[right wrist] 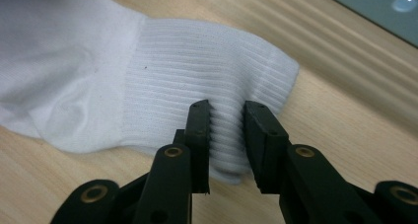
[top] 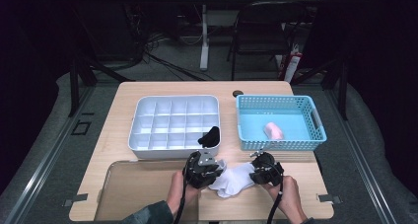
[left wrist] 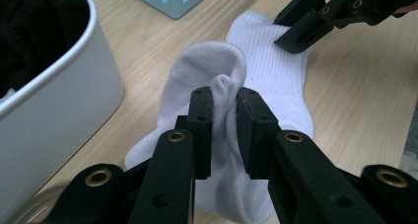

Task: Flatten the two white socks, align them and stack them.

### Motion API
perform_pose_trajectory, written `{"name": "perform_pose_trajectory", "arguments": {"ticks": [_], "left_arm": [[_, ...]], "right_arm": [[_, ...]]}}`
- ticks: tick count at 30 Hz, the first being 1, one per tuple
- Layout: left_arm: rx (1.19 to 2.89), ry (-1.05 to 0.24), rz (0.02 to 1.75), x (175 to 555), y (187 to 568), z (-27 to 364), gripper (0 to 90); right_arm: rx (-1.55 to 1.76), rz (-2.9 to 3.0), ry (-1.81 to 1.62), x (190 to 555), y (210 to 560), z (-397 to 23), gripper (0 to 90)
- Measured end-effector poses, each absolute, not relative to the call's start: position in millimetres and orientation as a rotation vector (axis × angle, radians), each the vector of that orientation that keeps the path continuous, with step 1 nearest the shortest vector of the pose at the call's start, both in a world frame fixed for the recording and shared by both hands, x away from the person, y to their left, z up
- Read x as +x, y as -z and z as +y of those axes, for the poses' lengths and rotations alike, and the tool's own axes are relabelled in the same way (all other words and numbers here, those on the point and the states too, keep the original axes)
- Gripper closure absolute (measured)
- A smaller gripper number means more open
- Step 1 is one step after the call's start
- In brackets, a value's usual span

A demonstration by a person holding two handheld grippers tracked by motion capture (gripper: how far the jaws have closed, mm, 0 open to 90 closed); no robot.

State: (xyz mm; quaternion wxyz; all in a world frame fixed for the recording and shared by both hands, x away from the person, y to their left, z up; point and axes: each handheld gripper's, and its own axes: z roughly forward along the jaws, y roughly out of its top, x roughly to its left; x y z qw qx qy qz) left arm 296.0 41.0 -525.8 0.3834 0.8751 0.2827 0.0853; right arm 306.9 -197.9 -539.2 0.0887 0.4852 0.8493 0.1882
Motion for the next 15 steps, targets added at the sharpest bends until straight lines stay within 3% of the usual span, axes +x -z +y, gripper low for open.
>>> {"name": "perform_pose_trajectory", "arguments": {"ticks": [15], "left_arm": [[2.229, -0.22, 0.741, 295, 529, 55, 77.3]], "right_arm": [[1.46, 2.475, -0.545, 305, 532, -217, 73.2]]}}
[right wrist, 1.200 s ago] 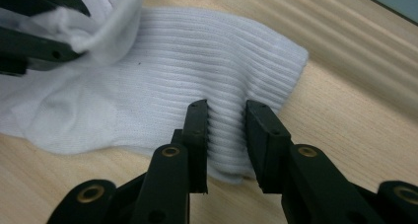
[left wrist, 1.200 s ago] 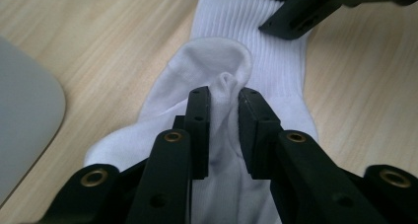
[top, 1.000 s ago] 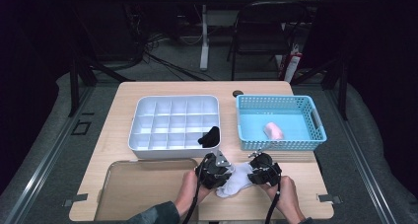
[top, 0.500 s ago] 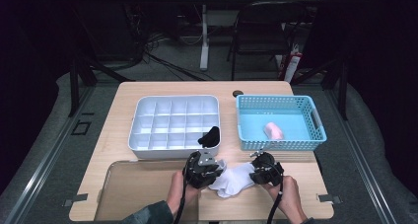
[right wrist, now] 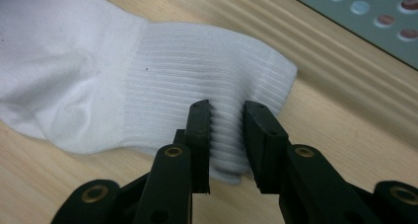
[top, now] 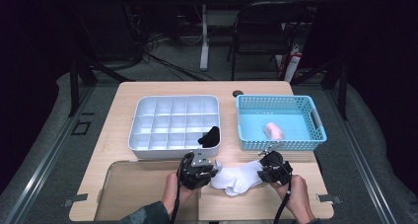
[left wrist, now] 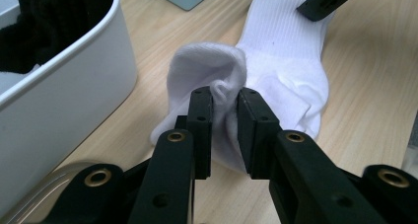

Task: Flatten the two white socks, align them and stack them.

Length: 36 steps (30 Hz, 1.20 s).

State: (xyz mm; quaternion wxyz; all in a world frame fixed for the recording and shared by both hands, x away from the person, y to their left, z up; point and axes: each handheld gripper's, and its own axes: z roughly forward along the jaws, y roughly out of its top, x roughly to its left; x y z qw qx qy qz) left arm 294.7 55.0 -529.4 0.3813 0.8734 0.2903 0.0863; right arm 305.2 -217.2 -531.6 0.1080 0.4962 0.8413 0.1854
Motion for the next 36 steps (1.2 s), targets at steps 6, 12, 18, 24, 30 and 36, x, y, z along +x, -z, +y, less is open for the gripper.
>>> {"name": "perform_pose_trajectory", "arguments": {"ticks": [6, 12, 18, 24, 30, 36], "left_arm": [[2.256, -0.206, 0.738, 292, 534, 56, 77.2], [2.297, -0.173, 0.743, 293, 537, 59, 75.5], [2.37, -0.116, 0.77, 297, 544, 68, 70.0], [2.38, -0.105, 0.8, 299, 543, 78, 58.0], [2.355, -0.151, 0.821, 300, 534, 86, 46.0], [2.34, -0.198, 0.795, 302, 530, 81, 47.3]], "right_arm": [[1.462, 2.452, -0.525, 305, 532, -223, 73.2], [1.481, 2.431, -0.493, 305, 532, -233, 73.1], [1.463, 2.467, -0.444, 308, 535, -239, 72.4], [1.481, 2.461, -0.472, 309, 536, -241, 69.8], [1.495, 2.454, -0.468, 311, 537, -245, 66.5], [1.527, 2.405, -0.497, 312, 530, -255, 59.8]]}}
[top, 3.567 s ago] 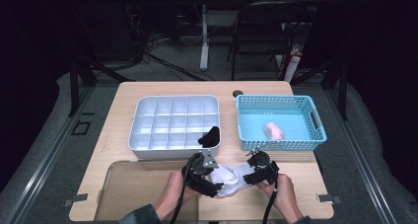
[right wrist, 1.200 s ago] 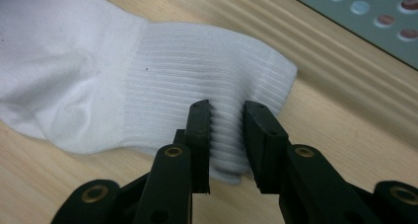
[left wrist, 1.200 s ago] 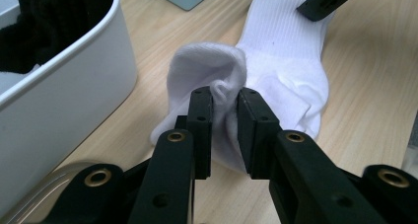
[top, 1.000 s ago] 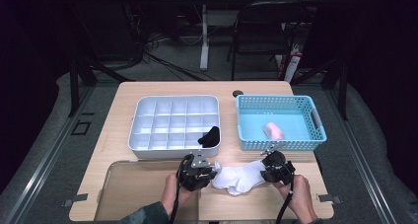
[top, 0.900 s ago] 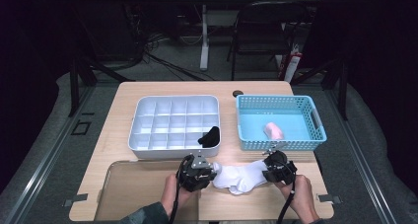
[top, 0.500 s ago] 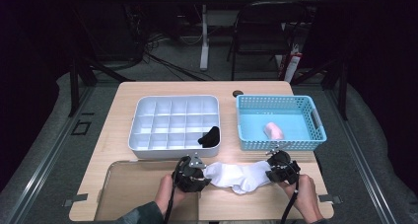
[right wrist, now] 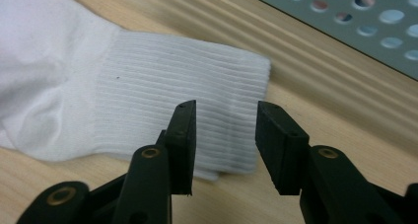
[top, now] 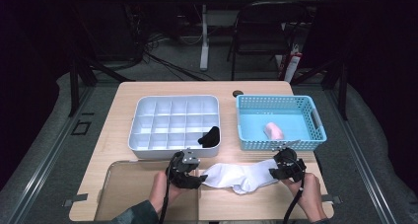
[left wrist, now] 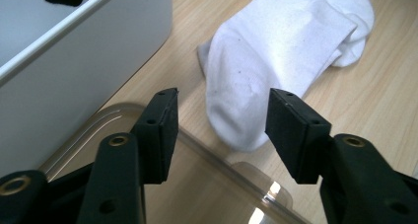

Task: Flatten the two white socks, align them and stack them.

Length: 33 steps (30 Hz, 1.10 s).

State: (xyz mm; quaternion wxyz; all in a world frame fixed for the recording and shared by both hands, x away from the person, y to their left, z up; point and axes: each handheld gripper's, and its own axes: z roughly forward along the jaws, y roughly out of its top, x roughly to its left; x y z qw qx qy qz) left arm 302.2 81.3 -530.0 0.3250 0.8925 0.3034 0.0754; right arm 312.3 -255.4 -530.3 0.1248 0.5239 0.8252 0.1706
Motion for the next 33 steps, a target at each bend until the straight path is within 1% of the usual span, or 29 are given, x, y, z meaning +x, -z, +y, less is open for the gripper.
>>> {"name": "perform_pose_trajectory", "arguments": {"ticks": [4, 6, 10, 15, 16, 17, 19, 21, 27, 33], "left_arm": [[2.355, -0.214, 0.762, 301, 531, 71, 56.1], [2.37, -0.232, 0.743, 301, 531, 66, 58.6], [2.42, -0.21, 0.73, 303, 538, 58, 63.0], [2.465, -0.18, 0.73, 306, 546, 55, 71.7], [2.465, -0.18, 0.73, 306, 546, 55, 73.2], [2.475, -0.178, 0.73, 307, 548, 54, 73.2], [2.481, -0.18, 0.733, 307, 549, 54, 76.3], [2.485, -0.177, 0.733, 307, 550, 54, 79.0], [2.474, -0.177, 0.729, 307, 551, 54, 82.2], [2.44, -0.189, 0.72, 305, 544, 54, 82.4]], "right_arm": [[1.565, 2.375, -0.499, 316, 534, -260, 58.1], [1.584, 2.385, -0.499, 319, 538, -262, 57.3], [1.605, 2.406, -0.48, 322, 543, -263, 58.0], [1.613, 2.425, -0.487, 323, 544, -263, 68.4], [1.613, 2.425, -0.487, 323, 544, -263, 68.4], [1.611, 2.43, -0.486, 322, 543, -263, 70.3], [1.609, 2.433, -0.497, 322, 544, -262, 76.1], [1.61, 2.431, -0.498, 321, 544, -260, 78.6], [1.611, 2.42, -0.503, 320, 542, -261, 82.7], [1.634, 2.384, -0.582, 316, 531, -264, 85.6]]}}
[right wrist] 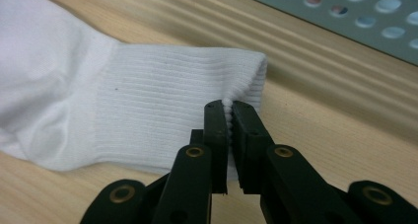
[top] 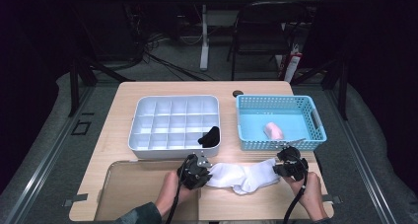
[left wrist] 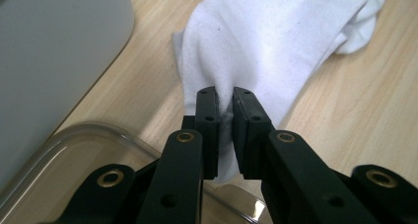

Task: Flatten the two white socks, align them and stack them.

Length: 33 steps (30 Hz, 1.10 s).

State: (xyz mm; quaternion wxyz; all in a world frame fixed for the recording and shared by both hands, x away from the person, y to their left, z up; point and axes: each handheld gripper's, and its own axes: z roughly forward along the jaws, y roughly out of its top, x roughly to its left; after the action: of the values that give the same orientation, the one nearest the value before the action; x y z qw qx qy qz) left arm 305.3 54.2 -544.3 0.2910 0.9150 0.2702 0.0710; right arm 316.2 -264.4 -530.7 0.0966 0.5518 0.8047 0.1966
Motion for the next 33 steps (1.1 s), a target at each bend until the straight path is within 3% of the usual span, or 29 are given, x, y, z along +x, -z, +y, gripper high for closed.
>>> {"name": "perform_pose_trajectory", "arguments": {"ticks": [24, 33], "left_arm": [[2.373, -0.177, 0.746, 310, 523, 68, 81.5], [2.432, -0.141, 0.76, 316, 532, 66, 66.1]], "right_arm": [[1.62, 2.352, -0.766, 301, 499, -268, 86.2], [1.636, 2.375, -0.679, 306, 513, -265, 86.1]]}}
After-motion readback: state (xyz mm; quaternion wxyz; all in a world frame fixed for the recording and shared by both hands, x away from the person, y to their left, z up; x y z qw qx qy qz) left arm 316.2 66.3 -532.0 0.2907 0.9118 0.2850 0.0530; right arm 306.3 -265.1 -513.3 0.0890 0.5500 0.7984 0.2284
